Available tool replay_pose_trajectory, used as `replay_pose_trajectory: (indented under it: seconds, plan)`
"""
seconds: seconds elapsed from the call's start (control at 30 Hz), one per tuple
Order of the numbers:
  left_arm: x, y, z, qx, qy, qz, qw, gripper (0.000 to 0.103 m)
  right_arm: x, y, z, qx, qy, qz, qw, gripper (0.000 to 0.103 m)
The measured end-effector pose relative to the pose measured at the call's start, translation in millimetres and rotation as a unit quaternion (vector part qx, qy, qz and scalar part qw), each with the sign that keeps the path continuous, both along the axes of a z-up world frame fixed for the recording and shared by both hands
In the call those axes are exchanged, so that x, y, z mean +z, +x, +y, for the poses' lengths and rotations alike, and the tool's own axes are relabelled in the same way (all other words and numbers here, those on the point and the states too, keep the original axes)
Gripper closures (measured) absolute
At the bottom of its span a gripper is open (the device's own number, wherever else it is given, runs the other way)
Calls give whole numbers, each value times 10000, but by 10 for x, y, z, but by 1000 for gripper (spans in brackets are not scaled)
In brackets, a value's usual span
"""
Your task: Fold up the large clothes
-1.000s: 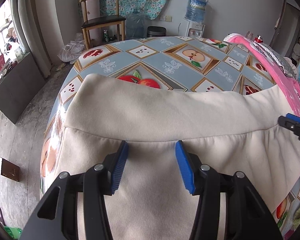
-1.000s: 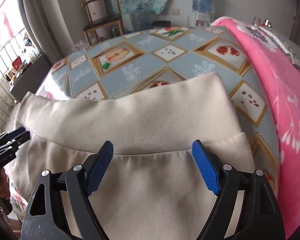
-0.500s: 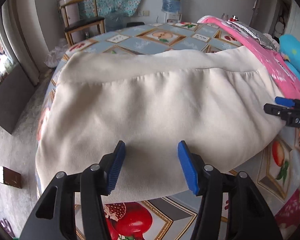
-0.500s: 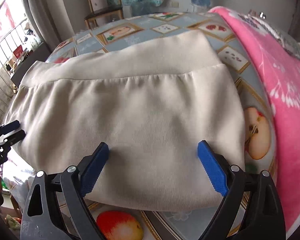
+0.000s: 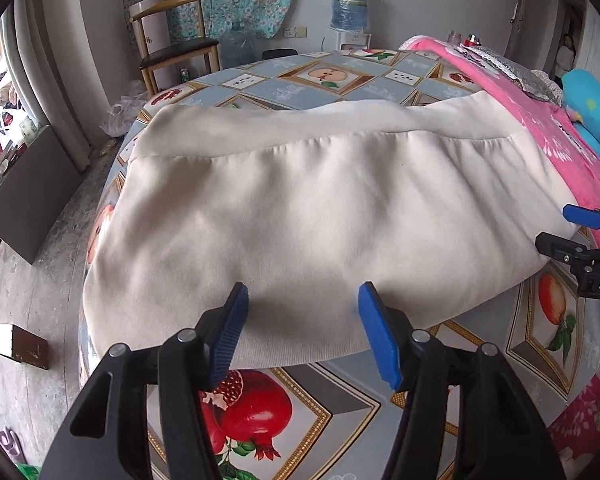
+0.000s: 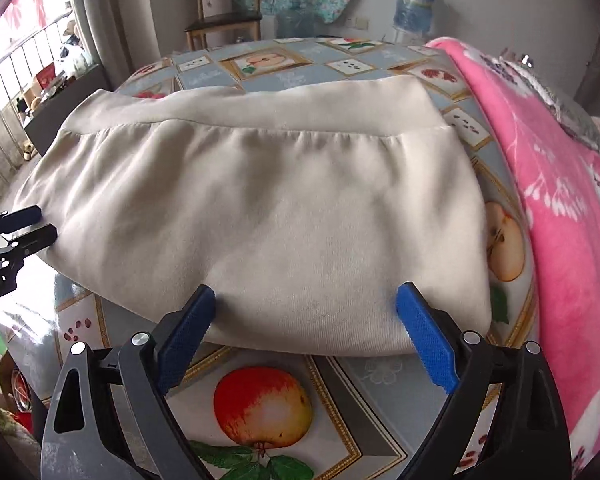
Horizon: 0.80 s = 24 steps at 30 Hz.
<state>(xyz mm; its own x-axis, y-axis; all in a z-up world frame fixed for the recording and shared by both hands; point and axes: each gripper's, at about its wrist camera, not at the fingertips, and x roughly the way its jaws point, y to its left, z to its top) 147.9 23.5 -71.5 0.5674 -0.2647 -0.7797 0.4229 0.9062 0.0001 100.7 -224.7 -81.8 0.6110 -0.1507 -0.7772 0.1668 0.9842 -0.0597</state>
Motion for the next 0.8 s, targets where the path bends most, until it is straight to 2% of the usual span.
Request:
replay_pose_trajectory:
  seconds: [0.17, 0.3, 0.37, 0.4, 0.5, 0.67, 0.8]
  plan:
    - [14, -10, 67, 146, 41, -49, 9999, 47, 223, 9, 207, 281, 197, -401, 9986, 14]
    - [-32, -16, 103, 249, -42, -1, 9997, 47, 49, 155, 404, 506, 165, -268, 9982, 14]
    - [-38, -22, 94, 253, -9, -26, 9997, 47, -136, 226, 467, 509, -60, 40, 9987, 14]
    - [-40, -22, 94, 254, -17, -27, 9997, 47, -188, 229, 496, 515, -169, 58, 9985, 14]
    - [-40, -26, 95, 240, -16, -34, 9997, 47, -109, 173, 538, 497, -189, 5, 9986, 14]
    - [-41, -32, 82, 290, -32, -35, 9996, 47, 75, 84, 625, 614, -61, -391, 9973, 14]
    - [-29, -38, 97, 382, -88, -12, 9992, 47, -155, 194, 713, 747, -178, -185, 9969, 13]
